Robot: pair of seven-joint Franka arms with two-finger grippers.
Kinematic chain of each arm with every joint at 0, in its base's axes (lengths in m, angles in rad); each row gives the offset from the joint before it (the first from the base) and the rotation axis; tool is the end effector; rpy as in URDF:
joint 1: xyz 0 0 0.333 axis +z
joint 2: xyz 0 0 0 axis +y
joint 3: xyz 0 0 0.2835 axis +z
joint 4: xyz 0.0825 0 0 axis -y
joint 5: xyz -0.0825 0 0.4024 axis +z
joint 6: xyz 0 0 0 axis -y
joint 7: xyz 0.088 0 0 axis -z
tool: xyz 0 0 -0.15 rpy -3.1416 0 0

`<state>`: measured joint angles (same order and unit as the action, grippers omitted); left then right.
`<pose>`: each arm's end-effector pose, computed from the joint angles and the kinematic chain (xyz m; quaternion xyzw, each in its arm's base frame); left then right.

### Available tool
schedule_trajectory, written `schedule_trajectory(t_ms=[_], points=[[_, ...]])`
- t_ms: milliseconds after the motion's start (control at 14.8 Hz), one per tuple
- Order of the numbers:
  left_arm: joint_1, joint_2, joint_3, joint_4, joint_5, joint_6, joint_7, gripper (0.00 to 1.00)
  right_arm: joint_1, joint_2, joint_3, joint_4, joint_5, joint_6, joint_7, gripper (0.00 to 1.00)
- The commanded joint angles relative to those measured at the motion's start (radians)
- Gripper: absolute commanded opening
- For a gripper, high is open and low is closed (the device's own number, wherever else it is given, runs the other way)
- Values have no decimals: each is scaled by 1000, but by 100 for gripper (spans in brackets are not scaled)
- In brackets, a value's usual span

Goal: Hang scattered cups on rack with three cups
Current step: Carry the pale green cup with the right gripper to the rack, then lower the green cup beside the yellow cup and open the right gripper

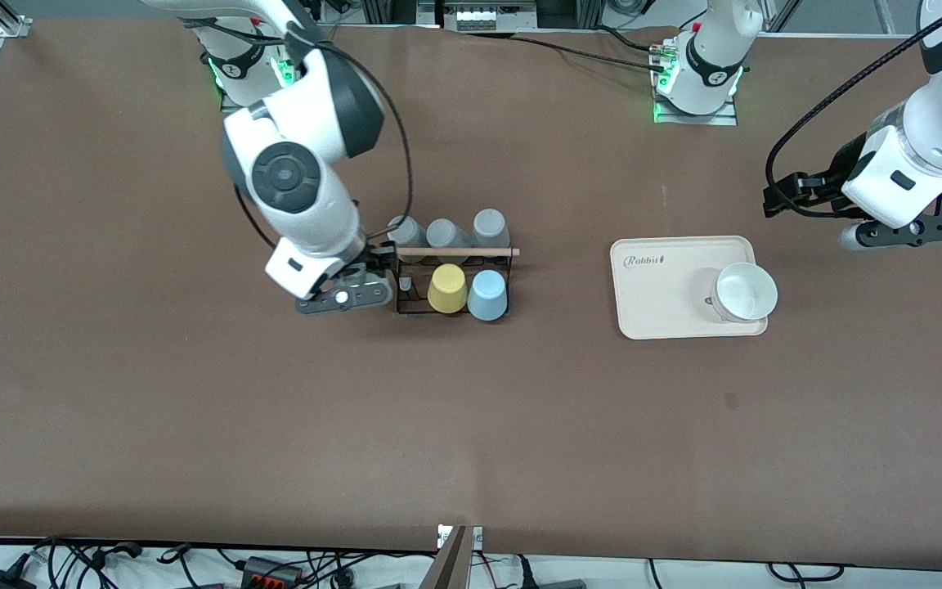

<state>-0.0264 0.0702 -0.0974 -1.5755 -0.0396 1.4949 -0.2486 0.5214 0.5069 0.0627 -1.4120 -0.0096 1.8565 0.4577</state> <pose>0.5691 -0.0758 0.5010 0.9950 0.0620 -0.0781 0.0089 0.5830 0.3777 0.3264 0.9976 0.0612 -0.0320 0.0060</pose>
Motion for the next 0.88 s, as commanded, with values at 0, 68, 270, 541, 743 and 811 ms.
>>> schedule_trajectory(t_ms=[0, 68, 270, 541, 743, 811], points=[[0, -3, -5, 11, 10, -15, 0, 100, 26, 54, -7, 73, -1, -13, 87, 27], [2, -3, -5, 11, 10, -13, 0, 100, 29, 56, -7, 73, -1, -11, 120, 27], [0, -3, -5, 11, 10, -13, 0, 100, 31, 73, -3, 77, 36, 12, 162, 27], [2, -3, -5, 11, 10, -13, 0, 100, 37, 113, -3, 79, 40, 15, 177, 27], [2, -3, -5, 11, 10, -13, 0, 100, 37, 130, -1, 79, 40, 15, 176, 27], [2, -3, -5, 11, 10, -13, 0, 100, 37, 136, -1, 79, 42, 15, 176, 27]])
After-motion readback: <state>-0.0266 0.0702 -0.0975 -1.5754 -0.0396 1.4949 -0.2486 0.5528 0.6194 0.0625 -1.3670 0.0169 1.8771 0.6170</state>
